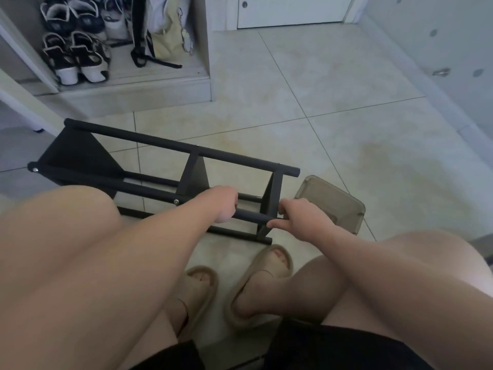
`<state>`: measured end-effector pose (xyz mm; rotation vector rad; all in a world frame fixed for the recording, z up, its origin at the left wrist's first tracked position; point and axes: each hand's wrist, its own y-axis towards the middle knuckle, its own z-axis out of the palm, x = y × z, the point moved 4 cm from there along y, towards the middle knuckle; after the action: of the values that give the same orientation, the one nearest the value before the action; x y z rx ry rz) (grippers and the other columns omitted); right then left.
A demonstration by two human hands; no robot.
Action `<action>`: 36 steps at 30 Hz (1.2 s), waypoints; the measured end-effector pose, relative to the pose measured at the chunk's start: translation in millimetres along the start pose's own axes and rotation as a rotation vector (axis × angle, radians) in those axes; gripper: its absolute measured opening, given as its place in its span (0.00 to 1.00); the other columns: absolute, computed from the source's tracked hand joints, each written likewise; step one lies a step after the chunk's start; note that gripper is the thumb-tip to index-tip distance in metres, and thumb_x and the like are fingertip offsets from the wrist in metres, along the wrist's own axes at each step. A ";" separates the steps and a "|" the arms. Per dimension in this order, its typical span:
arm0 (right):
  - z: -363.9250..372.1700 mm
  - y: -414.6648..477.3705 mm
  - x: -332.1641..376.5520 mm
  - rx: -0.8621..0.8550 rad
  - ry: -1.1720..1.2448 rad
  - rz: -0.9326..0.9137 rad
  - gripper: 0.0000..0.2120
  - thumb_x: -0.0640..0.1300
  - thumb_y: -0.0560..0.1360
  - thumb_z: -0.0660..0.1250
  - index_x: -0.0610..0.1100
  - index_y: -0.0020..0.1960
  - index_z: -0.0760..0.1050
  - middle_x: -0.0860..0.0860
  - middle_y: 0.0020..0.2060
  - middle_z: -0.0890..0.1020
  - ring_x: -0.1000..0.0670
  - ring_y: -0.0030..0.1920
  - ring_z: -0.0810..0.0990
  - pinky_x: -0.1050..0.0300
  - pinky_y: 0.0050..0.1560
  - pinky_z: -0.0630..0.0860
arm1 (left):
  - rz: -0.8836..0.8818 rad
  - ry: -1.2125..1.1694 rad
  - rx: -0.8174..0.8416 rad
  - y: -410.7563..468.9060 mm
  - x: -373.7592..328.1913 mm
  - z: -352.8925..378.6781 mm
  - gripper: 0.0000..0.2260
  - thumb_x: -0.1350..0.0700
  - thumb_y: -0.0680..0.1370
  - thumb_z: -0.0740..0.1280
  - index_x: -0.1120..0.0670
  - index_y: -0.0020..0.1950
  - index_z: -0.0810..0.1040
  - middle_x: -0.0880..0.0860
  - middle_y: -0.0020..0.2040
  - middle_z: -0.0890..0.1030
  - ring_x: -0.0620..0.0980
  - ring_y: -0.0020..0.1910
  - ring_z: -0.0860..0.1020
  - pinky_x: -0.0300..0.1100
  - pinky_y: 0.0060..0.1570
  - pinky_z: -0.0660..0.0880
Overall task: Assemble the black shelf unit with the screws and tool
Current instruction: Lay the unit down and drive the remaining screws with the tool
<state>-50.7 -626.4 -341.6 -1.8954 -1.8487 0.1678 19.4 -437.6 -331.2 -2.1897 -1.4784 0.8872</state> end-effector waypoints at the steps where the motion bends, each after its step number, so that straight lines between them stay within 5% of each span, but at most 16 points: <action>1: -1.5 -0.8 0.3 -0.029 -0.003 -0.002 0.27 0.67 0.73 0.70 0.46 0.58 0.71 0.51 0.48 0.78 0.45 0.51 0.78 0.50 0.46 0.76 | 0.009 -0.007 -0.018 -2.3 1.6 0.9 0.13 0.63 0.82 0.57 0.58 0.61 0.79 0.58 0.57 0.81 0.59 0.55 0.78 0.47 0.53 0.76; 3: -5.3 -3.5 1.6 -0.126 -0.074 -0.039 0.35 0.68 0.71 0.71 0.47 0.67 0.67 0.49 0.62 0.74 0.44 0.62 0.73 0.47 0.58 0.75 | 0.016 0.001 -0.043 -5.2 2.9 4.4 0.13 0.63 0.81 0.57 0.57 0.59 0.79 0.57 0.55 0.81 0.59 0.52 0.78 0.47 0.50 0.75; 6: -9.1 -0.2 3.3 -0.173 -0.201 -0.156 0.47 0.72 0.71 0.67 0.48 0.79 0.56 0.47 0.79 0.57 0.42 0.78 0.55 0.42 0.74 0.62 | 0.016 -0.005 -0.091 -3.8 4.8 8.1 0.12 0.62 0.80 0.58 0.54 0.57 0.79 0.56 0.54 0.80 0.57 0.49 0.78 0.47 0.47 0.74; 9: -11.1 10.7 -0.9 -0.121 -0.315 -0.244 0.53 0.77 0.71 0.58 0.47 0.83 0.46 0.49 0.82 0.40 0.45 0.82 0.40 0.42 0.79 0.47 | 0.016 -0.023 -0.117 -0.3 7.8 9.1 0.11 0.62 0.81 0.58 0.54 0.56 0.79 0.55 0.53 0.81 0.58 0.50 0.78 0.49 0.49 0.76; 13: -9.6 22.8 -4.5 -0.077 -0.443 -0.309 0.58 0.83 0.68 0.47 0.43 0.83 0.41 0.46 0.81 0.34 0.45 0.80 0.30 0.41 0.80 0.38 | -0.011 -0.049 -0.125 2.9 10.9 13.7 0.12 0.61 0.81 0.57 0.53 0.58 0.79 0.55 0.55 0.81 0.57 0.52 0.79 0.51 0.54 0.78; 22: 3.4 36.9 -13.7 -0.071 -0.430 -0.384 0.59 0.83 0.69 0.42 0.39 0.82 0.35 0.41 0.80 0.33 0.44 0.79 0.28 0.39 0.79 0.35 | 0.001 -0.041 0.085 35.5 8.3 17.2 0.10 0.59 0.84 0.57 0.57 0.54 0.77 0.51 0.44 0.80 0.55 0.46 0.81 0.47 0.47 0.74; 27: 5.5 40.3 -16.0 -0.087 -0.408 -0.397 0.60 0.83 0.69 0.41 0.38 0.82 0.37 0.40 0.80 0.35 0.42 0.80 0.31 0.39 0.79 0.35 | -0.003 -0.324 0.091 62.6 3.6 17.3 0.17 0.48 0.85 0.57 0.52 0.41 0.77 0.50 0.39 0.83 0.52 0.44 0.80 0.44 0.47 0.71; 32: 6.7 43.9 -18.6 -0.121 -0.363 -0.413 0.60 0.83 0.69 0.44 0.38 0.82 0.40 0.40 0.81 0.38 0.41 0.81 0.35 0.39 0.79 0.35 | -0.013 -0.500 0.121 83.2 -8.4 19.5 0.13 0.50 0.83 0.61 0.54 0.50 0.84 0.59 0.43 0.80 0.60 0.41 0.79 0.50 0.49 0.76; 36: 7.7 44.9 -20.5 -0.137 -0.334 -0.422 0.59 0.82 0.69 0.47 0.39 0.82 0.41 0.40 0.81 0.39 0.41 0.81 0.36 0.39 0.79 0.36 | -0.141 -0.606 0.244 93.7 -17.0 29.4 0.10 0.55 0.79 0.65 0.56 0.54 0.83 0.52 0.33 0.71 0.52 0.33 0.68 0.46 0.41 0.69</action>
<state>-14.7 -642.8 -372.0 -1.5844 -2.4976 0.2300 60.7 -491.6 -404.0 -1.6899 -1.6362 1.6785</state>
